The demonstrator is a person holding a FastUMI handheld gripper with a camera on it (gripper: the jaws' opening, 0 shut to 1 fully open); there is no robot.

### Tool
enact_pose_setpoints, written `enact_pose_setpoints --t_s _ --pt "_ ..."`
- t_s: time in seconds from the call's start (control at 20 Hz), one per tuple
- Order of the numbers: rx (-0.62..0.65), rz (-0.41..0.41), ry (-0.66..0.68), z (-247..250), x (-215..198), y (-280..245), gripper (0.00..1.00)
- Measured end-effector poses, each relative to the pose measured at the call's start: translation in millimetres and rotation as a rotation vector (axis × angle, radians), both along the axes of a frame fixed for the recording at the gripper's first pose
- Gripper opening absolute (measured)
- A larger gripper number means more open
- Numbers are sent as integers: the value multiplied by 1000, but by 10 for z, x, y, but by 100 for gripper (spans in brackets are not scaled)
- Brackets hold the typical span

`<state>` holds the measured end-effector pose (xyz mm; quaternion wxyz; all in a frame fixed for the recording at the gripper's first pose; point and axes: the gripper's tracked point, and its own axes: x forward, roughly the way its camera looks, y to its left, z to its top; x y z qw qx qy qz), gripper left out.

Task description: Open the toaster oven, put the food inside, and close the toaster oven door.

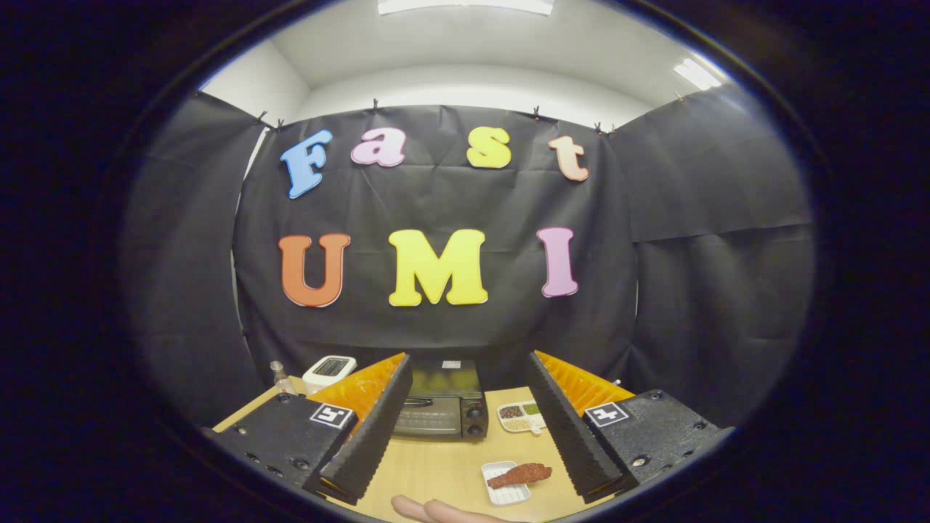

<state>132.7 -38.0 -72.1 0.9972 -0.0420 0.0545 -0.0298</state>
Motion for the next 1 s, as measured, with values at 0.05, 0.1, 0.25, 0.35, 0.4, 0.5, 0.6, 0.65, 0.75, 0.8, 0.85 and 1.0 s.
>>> enact_pose_setpoints --t_s 0.05,0.1,0.25,0.35,0.4,0.5,0.6,0.65,0.75,0.8,0.85,1.0 --pt "0 13 14 -97 154 67 100" --pt "1 23 32 -217 286 133 100" --pt "4 36 75 -540 702 327 100" --pt "-6 35 94 -748 1022 446 100" --pt "-9 41 106 -865 1178 513 100" --pt "-16 55 158 -1142 1490 629 100" --pt "-34 64 222 -1433 1758 752 100" --pt "-49 62 247 -1566 1882 793 100" --pt "-66 45 305 -1835 2070 826 100" --pt "-79 37 331 -1967 2140 837 100" --pt "-89 38 351 -2067 2211 856 100" --pt "-63 32 373 -2237 2317 864 100"
